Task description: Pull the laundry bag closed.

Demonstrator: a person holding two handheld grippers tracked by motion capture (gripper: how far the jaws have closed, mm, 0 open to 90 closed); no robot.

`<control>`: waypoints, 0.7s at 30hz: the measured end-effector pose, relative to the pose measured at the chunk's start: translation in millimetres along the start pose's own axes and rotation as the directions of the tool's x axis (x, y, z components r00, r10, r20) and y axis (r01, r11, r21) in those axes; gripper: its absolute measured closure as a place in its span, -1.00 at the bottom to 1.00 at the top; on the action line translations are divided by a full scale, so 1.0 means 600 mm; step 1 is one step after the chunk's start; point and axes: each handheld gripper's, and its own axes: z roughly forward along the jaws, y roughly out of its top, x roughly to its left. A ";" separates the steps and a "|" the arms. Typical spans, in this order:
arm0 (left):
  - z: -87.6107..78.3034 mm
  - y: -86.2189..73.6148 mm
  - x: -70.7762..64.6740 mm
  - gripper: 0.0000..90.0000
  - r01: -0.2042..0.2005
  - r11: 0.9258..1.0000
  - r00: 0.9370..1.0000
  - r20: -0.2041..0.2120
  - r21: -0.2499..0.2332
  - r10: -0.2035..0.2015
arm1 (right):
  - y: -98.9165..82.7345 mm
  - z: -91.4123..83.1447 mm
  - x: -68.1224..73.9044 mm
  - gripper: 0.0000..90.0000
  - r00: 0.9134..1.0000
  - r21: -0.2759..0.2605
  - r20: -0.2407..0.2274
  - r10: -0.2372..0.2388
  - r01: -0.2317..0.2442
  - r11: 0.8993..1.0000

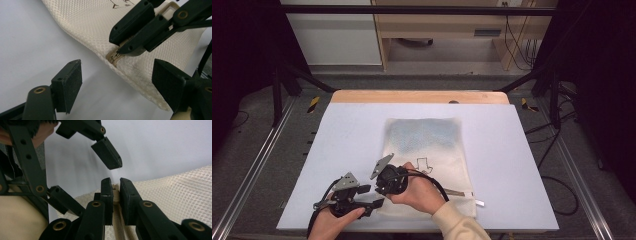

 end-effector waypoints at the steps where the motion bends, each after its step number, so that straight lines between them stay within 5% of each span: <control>1: 0.003 0.000 0.000 -0.42 0.007 1.000 1.000 0.004 -0.002 -0.007 | 0.000 -0.001 0.000 0.82 1.000 -0.002 0.000 0.001 -0.001 1.000; 11: 0.018 0.002 0.012 -0.11 0.047 0.999 0.995 0.090 0.012 -0.048 | 0.003 -0.007 0.001 0.82 1.000 -0.010 0.005 -0.001 0.001 1.000; 21: 0.031 0.003 0.023 -0.08 0.079 0.997 0.982 0.171 0.010 -0.079 | 0.003 -0.009 0.000 0.82 1.000 -0.012 0.006 -0.004 0.004 1.000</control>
